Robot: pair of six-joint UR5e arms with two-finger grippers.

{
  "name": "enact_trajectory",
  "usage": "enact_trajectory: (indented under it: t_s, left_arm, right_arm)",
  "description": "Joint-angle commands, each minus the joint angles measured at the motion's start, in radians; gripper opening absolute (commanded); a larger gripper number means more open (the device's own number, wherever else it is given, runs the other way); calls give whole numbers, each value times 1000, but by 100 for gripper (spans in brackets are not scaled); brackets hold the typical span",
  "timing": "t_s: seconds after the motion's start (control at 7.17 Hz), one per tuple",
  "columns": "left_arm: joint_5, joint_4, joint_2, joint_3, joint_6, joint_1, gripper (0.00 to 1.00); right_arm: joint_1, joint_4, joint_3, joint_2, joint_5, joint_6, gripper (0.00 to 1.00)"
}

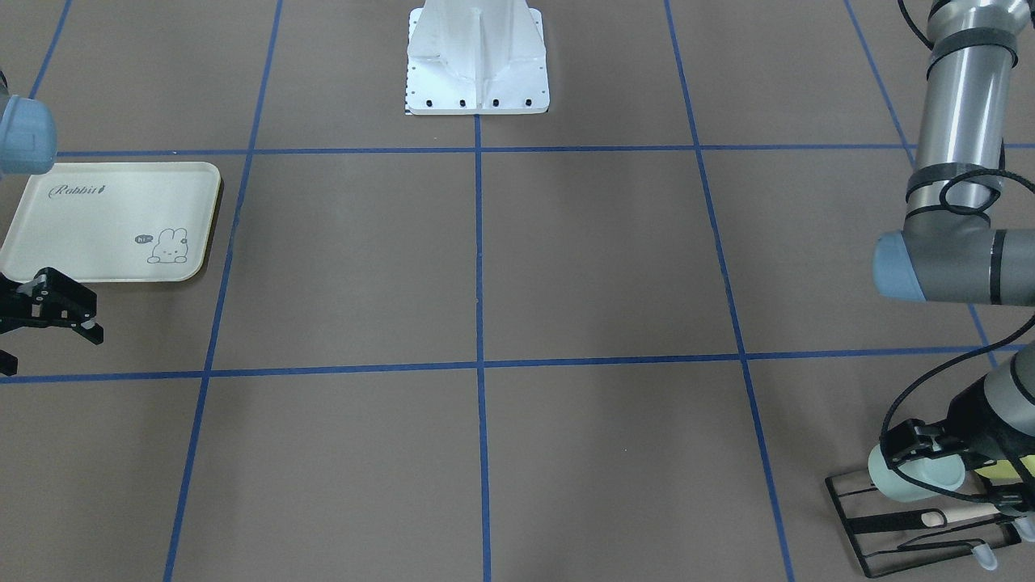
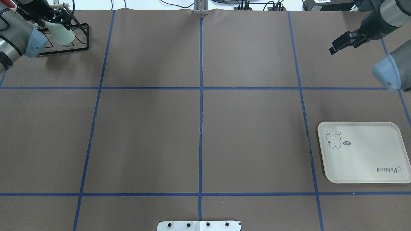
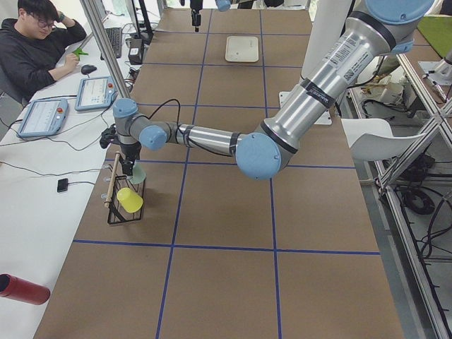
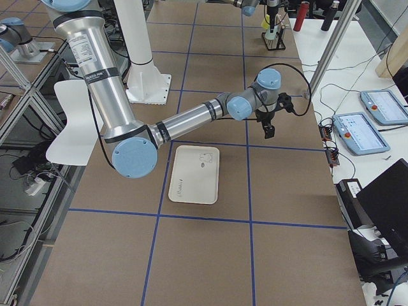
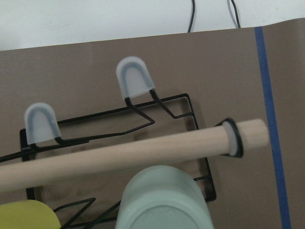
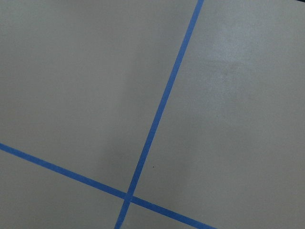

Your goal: Left arm grabs green cup and hands to right arm on tray

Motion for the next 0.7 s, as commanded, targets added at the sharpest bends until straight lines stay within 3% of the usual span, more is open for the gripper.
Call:
enact_trajectory:
  t_s: [0.0,0.56]
  left_arm:
    - [2,-10,0,3,-1,2,86]
    - [11,-10,0,3,0,2,86]
  right_arm:
    - [0,0,2,0,0,0,100]
    - [0,0,3,0,0,2,100]
